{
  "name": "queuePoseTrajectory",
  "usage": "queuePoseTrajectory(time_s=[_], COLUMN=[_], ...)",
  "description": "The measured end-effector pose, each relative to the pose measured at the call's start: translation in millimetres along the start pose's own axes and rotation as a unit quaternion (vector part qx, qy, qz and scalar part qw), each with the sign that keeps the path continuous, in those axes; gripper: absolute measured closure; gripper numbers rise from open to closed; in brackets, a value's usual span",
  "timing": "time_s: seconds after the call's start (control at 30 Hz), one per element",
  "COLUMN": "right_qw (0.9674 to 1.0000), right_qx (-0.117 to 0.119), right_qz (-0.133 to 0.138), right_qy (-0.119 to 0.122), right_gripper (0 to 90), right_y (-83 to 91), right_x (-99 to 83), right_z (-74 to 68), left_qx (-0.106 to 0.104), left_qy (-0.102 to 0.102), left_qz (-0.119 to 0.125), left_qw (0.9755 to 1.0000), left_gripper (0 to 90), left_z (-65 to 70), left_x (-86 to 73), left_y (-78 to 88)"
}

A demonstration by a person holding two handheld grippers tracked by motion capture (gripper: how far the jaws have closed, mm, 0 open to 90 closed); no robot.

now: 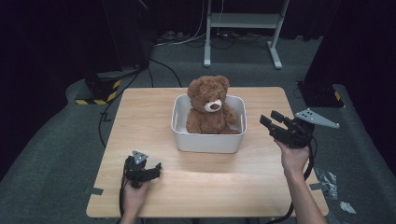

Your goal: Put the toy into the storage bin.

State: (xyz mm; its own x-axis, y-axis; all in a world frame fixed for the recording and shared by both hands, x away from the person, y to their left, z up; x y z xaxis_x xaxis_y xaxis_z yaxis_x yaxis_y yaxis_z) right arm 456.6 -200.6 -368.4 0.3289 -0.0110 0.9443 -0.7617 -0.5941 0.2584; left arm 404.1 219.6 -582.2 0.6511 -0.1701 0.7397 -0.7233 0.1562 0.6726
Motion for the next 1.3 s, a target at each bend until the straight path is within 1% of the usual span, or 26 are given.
queuePoseTrajectory(time_s=[0.67,0.93,0.97,1.0,1.03,1.13,1.3], right_qw=[1.0000,0.9999,0.9999,0.9999,0.9999,0.9998,0.9997], right_qx=[-0.002,-0.004,-0.005,-0.005,-0.007,-0.007,-0.010], right_qz=[0.004,0.004,0.006,0.005,0.008,0.005,0.008], right_qy=[-0.007,-0.011,-0.008,-0.012,-0.009,-0.017,-0.019], right_gripper=[45.9,46.0,46.0,46.0,46.0,46.0,46.0], right_y=[14.0,19.7,20.3,21.1,21.8,23.8,28.1], right_x=[-4.4,-9.0,-9.1,-9.6,-9.9,-12.4,-15.1], right_z=[3.9,7.9,9.0,8.8,10.2,11.0,13.9], left_qx=[0.000,0.000,0.000,0.000,0.000,0.001,0.000], left_qy=[0.000,0.000,0.000,0.000,0.000,0.002,0.002], left_qz=[0.000,0.000,0.000,0.000,0.000,0.001,0.001], left_qw=[1.0000,1.0000,1.0000,1.0000,1.0000,1.0000,1.0000], left_gripper=[18.8,18.8,18.8,18.8,18.8,18.8,18.8], left_z=[0.0,0.0,0.0,0.0,0.0,0.2,0.2], left_x=[0.0,0.0,0.0,0.0,0.0,0.2,0.2], left_y=[0.0,0.0,0.0,0.0,0.0,-0.1,-0.2])
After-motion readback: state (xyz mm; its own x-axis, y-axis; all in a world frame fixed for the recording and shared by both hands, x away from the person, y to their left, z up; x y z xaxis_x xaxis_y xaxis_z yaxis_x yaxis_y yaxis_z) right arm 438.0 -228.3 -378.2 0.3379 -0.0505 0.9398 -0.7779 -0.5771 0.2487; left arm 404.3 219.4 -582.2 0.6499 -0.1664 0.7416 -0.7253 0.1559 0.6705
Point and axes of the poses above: each handheld gripper's, and its own axes: y roughly backward along the jaws, x roughly out of its top, z roughly to its right, the point moved 8 cm from there along -y, roughly forward along the jaws, and after that the axes turned 2 degrees about x, right-handed, at the moved point
